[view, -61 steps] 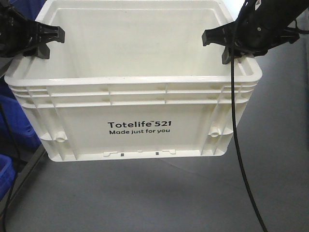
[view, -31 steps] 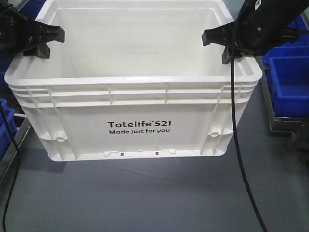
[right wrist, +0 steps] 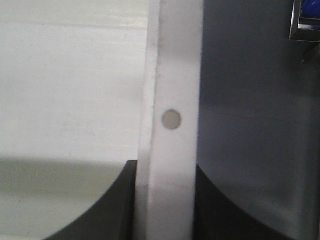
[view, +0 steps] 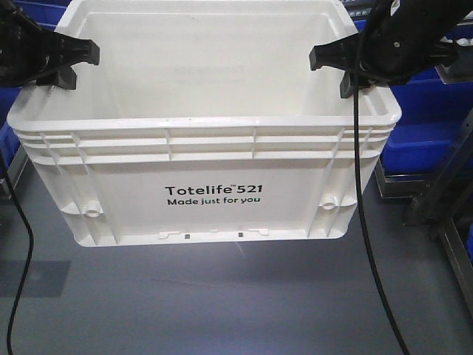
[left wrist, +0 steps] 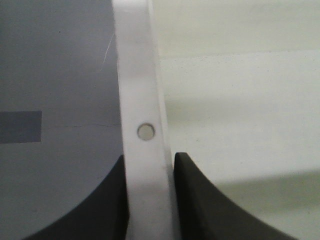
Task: Move bin from left to right shelf
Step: 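Hold the tote with both grippers while driving across the floor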
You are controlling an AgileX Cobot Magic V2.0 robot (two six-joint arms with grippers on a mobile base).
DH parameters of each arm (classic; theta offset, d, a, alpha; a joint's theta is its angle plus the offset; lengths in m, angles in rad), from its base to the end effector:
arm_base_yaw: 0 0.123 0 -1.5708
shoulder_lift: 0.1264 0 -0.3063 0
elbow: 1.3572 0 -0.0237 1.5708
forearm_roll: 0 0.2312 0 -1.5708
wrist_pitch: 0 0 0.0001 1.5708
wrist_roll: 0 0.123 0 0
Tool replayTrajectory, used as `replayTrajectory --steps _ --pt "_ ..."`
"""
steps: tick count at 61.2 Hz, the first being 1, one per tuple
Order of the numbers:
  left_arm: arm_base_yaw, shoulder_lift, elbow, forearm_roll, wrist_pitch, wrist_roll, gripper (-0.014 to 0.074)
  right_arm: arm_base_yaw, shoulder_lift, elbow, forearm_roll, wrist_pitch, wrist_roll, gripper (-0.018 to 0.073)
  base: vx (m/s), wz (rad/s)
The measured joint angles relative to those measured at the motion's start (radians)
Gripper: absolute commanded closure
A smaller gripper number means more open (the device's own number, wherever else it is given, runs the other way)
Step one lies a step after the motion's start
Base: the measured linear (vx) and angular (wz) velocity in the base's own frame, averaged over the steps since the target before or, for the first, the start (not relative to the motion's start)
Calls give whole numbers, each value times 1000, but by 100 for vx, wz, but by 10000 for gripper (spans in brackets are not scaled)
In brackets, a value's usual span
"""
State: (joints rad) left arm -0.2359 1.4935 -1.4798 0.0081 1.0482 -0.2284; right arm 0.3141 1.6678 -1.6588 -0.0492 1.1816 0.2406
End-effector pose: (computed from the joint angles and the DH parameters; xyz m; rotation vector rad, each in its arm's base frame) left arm 0.3044 -0.0723 0.3677 0.0120 2.5544 -0.1703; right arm 0.3363 0.1034 0.3537 -0.1088 2.6744 0.1101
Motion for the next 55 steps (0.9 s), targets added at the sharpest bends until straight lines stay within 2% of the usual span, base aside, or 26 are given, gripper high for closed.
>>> replayTrajectory --steps 55 --pt "0 0 0 1 0 0 497 0 0 0 1 0 0 549 13 -3"
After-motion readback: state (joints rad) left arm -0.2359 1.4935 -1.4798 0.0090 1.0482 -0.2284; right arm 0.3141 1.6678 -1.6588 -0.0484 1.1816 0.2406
